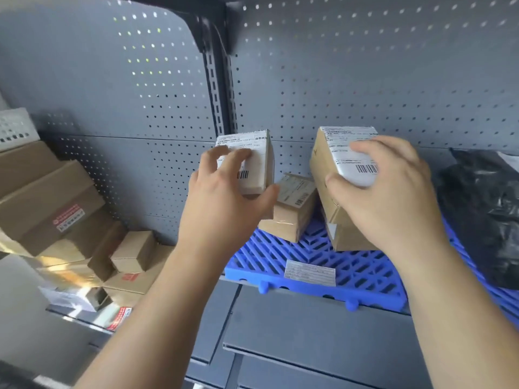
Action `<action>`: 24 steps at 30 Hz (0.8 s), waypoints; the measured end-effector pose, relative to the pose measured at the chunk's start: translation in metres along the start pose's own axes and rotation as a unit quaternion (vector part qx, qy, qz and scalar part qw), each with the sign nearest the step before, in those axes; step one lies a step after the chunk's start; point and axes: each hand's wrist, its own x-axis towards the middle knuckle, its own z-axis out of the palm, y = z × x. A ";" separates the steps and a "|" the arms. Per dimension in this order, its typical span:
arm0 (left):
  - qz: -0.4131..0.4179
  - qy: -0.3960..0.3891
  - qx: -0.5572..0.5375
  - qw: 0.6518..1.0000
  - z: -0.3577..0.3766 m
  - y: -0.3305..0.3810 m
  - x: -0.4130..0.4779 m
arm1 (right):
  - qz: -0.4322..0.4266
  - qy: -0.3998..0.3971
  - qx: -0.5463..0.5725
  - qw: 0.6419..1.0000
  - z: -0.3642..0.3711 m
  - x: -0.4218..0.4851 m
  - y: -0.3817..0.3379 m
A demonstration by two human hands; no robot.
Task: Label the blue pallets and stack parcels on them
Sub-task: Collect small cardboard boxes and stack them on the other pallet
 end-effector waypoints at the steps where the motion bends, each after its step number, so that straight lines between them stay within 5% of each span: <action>1: 0.007 -0.005 -0.002 1.000 0.005 0.002 0.005 | 0.006 0.003 -0.006 1.000 0.000 0.004 0.005; 24: 0.090 -0.134 0.020 0.987 0.069 0.014 0.060 | 0.102 0.007 -0.097 0.990 0.025 0.034 0.019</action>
